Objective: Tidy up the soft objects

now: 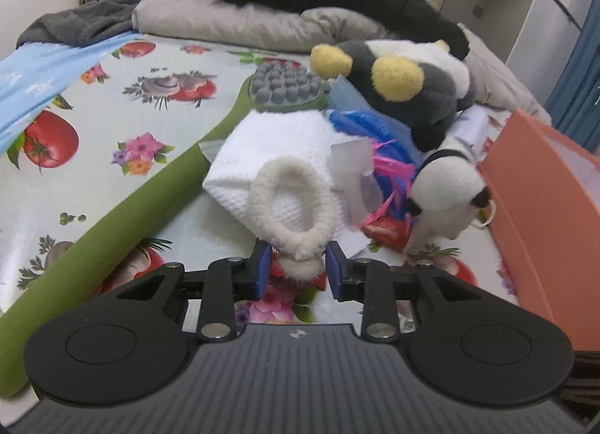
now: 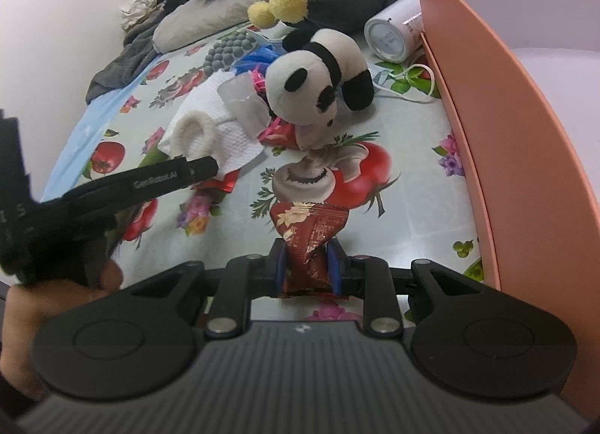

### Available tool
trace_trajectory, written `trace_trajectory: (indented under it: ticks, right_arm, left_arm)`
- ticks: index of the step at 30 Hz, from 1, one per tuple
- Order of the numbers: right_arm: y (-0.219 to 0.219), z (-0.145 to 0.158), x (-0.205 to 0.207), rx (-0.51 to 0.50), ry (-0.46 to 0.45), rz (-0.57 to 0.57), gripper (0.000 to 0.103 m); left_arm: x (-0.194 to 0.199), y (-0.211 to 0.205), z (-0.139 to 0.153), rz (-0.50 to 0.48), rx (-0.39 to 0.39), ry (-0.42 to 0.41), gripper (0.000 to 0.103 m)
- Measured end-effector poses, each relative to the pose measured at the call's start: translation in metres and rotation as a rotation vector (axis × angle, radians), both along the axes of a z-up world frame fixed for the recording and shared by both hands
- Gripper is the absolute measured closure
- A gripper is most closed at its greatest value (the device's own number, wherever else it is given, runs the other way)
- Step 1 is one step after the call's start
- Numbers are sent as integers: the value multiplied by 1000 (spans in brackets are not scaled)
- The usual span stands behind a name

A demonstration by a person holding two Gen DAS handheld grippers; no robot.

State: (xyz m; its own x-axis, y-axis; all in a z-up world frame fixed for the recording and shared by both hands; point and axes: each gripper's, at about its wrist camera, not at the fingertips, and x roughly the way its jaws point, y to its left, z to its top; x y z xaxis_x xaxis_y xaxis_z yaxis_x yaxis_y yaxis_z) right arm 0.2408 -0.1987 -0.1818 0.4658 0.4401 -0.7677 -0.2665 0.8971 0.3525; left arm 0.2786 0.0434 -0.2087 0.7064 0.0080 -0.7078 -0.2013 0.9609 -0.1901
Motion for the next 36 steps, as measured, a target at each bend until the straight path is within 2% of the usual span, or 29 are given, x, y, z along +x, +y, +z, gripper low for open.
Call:
trace_trajectory:
  ticks: [7, 11, 18, 21, 22, 23, 24, 26, 34, 36]
  right_arm:
    - [-1, 14, -16, 0, -36, 8, 76]
    - [-3, 17, -34, -10, -43, 16, 76]
    - [-6, 7, -65, -58, -25, 14, 76]
    - [-10, -1, -75, -58, -7, 12, 74]
    - [-12, -3, -78, -48, -2, 9, 72]
    - [-13, -4, -79, -41, 11, 5, 65]
    - [-14, -6, -79, -40, 22, -2, 51]
    - [-15, -6, -82, -47, 13, -16, 39]
    - [-6, -5, -81, -51, -59, 5, 41]
    - [-6, -7, -79, -46, -61, 0, 52]
  left_arm:
    - [-36, -7, 26, -21, -48, -37, 67]
    - [-68, -14, 33, -42, -81, -25, 67]
    - [-133, -22, 26, -75, -107, 31, 67]
    - [-150, -16, 18, -69, -108, 73, 66]
    - [-153, -14, 16, -69, -111, 87, 65]
    - [-155, -11, 15, -63, -111, 94, 59]
    - [-157, -8, 15, -57, -109, 99, 54]
    - [-159, -3, 15, -57, -115, 103, 41]
    - [-161, -11, 19, -94, -36, 96, 38]
    - [-159, -13, 17, -94, -12, 98, 38]
